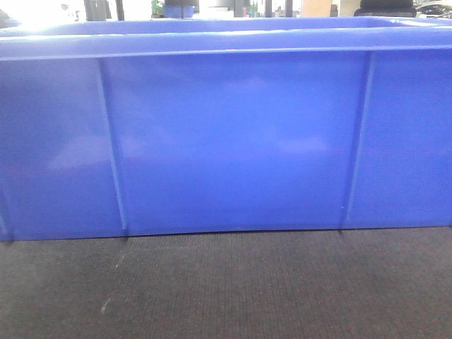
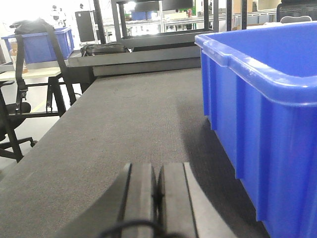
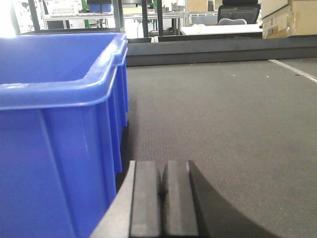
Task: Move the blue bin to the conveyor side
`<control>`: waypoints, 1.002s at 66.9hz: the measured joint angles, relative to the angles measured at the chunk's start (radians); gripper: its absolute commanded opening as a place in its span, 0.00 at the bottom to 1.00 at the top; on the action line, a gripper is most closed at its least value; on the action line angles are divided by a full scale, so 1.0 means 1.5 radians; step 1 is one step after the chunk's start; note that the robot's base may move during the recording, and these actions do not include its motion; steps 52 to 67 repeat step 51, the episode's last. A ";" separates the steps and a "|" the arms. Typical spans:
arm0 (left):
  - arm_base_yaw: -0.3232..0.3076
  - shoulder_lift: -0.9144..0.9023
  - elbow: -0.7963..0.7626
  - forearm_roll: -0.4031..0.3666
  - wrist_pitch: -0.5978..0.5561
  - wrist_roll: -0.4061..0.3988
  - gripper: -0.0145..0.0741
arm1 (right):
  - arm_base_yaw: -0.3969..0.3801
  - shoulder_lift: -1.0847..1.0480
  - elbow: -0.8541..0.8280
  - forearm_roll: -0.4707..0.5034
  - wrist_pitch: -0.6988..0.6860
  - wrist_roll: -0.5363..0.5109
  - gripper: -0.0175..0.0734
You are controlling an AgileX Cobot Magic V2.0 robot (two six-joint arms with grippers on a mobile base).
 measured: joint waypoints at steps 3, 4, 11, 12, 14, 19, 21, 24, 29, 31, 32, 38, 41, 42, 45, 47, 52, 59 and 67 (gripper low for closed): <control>0.000 0.000 0.000 0.000 0.000 0.000 0.15 | 0.000 0.000 0.000 0.000 -0.002 0.000 0.10; 0.000 0.000 0.000 0.000 0.000 0.000 0.15 | 0.000 0.000 0.000 0.000 -0.003 0.000 0.10; 0.000 0.000 0.000 0.000 -0.001 0.000 0.15 | 0.000 0.000 0.000 0.000 -0.004 0.000 0.10; 0.000 0.000 0.000 0.000 -0.001 0.000 0.15 | 0.000 0.000 0.000 0.000 -0.004 0.000 0.10; 0.000 0.000 0.000 0.000 -0.001 0.000 0.15 | 0.000 0.000 0.000 0.000 -0.004 0.000 0.10; 0.000 0.000 0.000 0.000 -0.001 0.000 0.15 | 0.000 0.000 0.000 0.000 -0.004 0.000 0.10; 0.000 0.000 0.000 0.000 -0.001 0.000 0.15 | 0.000 0.000 0.000 0.000 -0.004 0.000 0.10; 0.000 0.000 0.000 0.000 -0.001 0.000 0.15 | 0.000 0.000 0.000 0.000 -0.004 0.000 0.10; 0.000 0.000 0.000 0.000 -0.001 0.000 0.15 | 0.000 0.000 0.000 0.000 -0.004 0.000 0.10; 0.000 0.000 0.000 0.000 -0.001 0.000 0.15 | 0.000 0.000 0.000 0.000 -0.004 0.000 0.10; 0.000 0.000 0.000 0.000 -0.001 0.000 0.15 | 0.000 0.000 0.000 0.000 -0.004 0.000 0.10; 0.000 0.000 0.000 0.000 -0.001 0.000 0.15 | 0.000 0.000 0.000 0.000 -0.004 0.000 0.10; 0.000 0.000 0.000 0.000 -0.001 0.000 0.15 | 0.000 0.000 0.000 0.000 -0.006 0.000 0.10; 0.000 0.000 0.000 0.000 -0.001 0.000 0.15 | 0.000 0.000 0.000 0.000 -0.006 0.000 0.10; 0.000 0.000 0.000 0.000 -0.001 0.000 0.15 | 0.000 0.000 0.000 0.000 -0.006 0.000 0.10; 0.000 0.000 0.000 0.000 -0.001 0.000 0.15 | 0.000 0.000 0.000 0.000 -0.006 0.000 0.10; 0.000 0.000 0.000 0.000 -0.001 0.000 0.15 | 0.000 0.000 0.000 0.000 -0.006 0.000 0.10; 0.000 0.000 0.000 0.000 -0.001 0.000 0.15 | 0.000 0.000 0.000 0.000 -0.006 0.000 0.10; 0.000 0.000 0.000 0.000 -0.001 0.000 0.15 | 0.000 0.000 0.000 0.000 -0.006 0.000 0.10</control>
